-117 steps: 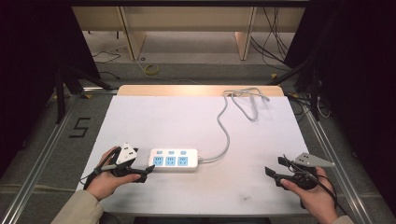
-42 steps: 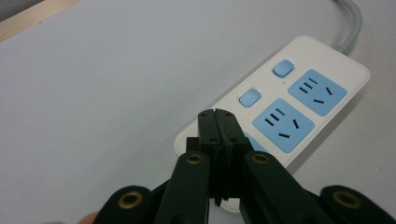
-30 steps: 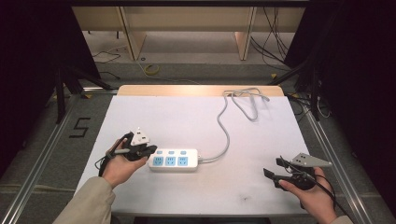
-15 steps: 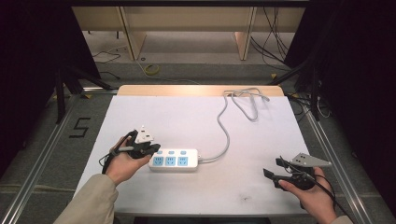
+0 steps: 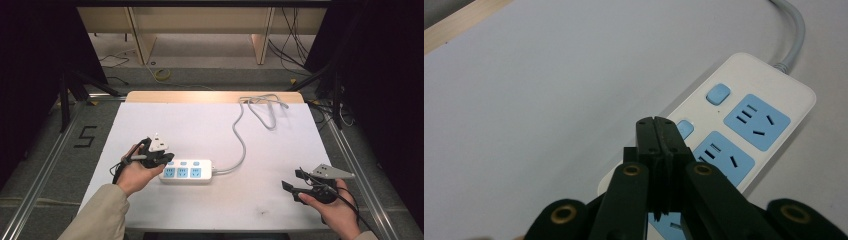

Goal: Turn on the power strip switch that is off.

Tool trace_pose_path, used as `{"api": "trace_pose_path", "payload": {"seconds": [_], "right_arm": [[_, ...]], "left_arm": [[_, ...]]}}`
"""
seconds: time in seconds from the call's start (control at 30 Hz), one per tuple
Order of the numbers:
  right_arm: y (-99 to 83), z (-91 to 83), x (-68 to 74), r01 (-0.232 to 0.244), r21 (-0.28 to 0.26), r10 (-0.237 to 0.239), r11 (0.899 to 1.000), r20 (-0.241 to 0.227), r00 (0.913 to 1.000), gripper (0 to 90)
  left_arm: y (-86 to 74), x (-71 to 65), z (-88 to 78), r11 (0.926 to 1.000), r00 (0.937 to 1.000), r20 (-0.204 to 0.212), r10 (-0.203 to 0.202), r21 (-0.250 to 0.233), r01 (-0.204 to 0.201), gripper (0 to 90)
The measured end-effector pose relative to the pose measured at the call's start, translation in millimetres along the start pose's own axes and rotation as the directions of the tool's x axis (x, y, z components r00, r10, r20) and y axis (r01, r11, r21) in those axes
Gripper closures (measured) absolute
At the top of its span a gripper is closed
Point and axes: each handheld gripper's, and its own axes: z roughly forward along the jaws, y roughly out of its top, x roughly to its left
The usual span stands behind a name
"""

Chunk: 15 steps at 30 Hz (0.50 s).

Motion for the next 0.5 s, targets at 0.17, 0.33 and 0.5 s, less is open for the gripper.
{"api": "trace_pose_path", "payload": {"seconds": [0.17,0.33,0.5], "right_arm": [[0.0,-0.1,0.0,0.001,0.001,-0.001,1.000,0.000,1.0000,31.0],[-0.1,-0.1,0.0,0.001,0.001,-0.001,1.000,0.001,1.0000,31.0],[0.0,-0.1,-0.1,0.000,0.000,0.000,1.000,0.002,1.0000,31.0]], "left_arm": [[1.6,-0.2,0.9,1.0000,1.0000,0.005,0.002,0.002,-0.002,89.7],[3.7,0.1,2.2,1.0000,1.0000,0.007,0.007,0.003,-0.007,89.7],[5.4,-0.5,4.1,0.9999,0.9998,0.010,0.015,0.007,-0.015,89.7]]}}
